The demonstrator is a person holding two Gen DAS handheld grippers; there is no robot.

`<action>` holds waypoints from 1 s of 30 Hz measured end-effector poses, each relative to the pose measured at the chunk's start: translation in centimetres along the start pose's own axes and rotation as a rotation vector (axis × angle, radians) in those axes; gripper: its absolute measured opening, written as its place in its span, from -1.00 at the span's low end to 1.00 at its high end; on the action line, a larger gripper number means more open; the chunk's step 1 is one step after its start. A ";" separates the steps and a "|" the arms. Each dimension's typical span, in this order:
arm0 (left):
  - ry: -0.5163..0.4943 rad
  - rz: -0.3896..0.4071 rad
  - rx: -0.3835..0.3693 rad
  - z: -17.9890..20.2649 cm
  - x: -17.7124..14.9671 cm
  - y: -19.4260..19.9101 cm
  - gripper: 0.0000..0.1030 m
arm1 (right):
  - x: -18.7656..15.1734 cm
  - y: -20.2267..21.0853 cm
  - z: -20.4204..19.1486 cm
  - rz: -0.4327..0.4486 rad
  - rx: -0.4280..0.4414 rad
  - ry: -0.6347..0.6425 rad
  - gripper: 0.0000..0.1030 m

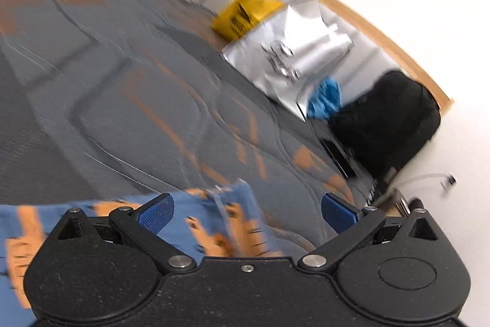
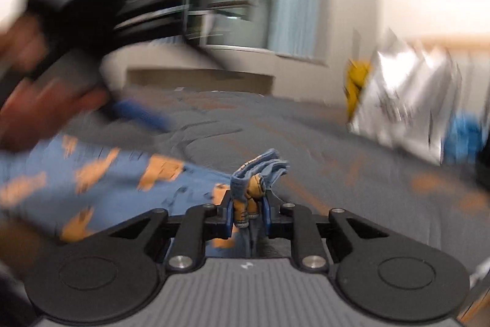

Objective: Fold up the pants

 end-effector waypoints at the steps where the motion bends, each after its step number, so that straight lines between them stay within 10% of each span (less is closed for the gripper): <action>1: -0.007 -0.026 0.010 0.4 -0.3 -0.8 0.98 | -0.1 -0.1 -1.2 -0.007 -0.010 0.074 -0.61; 10: 0.047 -0.144 0.062 -1.0 -3.3 -3.5 0.77 | -0.9 -1.0 -5.6 -0.046 -0.031 0.241 -0.61; 15: 0.056 -0.142 0.067 -0.8 -3.5 -3.7 -0.16 | -1.2 -0.6 -6.0 -0.046 -0.043 0.263 -0.59; 19: 0.058 -0.139 0.077 -0.8 -3.6 -3.7 -0.50 | -1.5 0.0 -6.3 -0.041 -0.043 0.259 -0.28; 24: 0.089 -0.134 0.063 -1.3 -3.7 -3.5 -0.45 | -1.4 0.1 -5.8 -0.036 -0.042 0.241 -0.27; 27: 0.108 -0.126 0.049 -1.5 -3.6 -3.3 0.24 | -1.3 0.0 -5.8 -0.033 -0.034 0.247 -0.61; 30: 0.089 -0.117 0.057 -1.3 -3.6 -2.9 -0.12 | -1.3 -0.1 -5.8 -0.028 -0.029 0.256 -0.65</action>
Point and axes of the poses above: each gripper's, at about its wrist camera, not at the fingertips, and y roughly against the way its jaws point, z to its right, x to its top, the point moved 6 cm from there along -y, roughly the way its jaws point, and after that the axes turned 10 degrees about x, right-handed, at the moved point
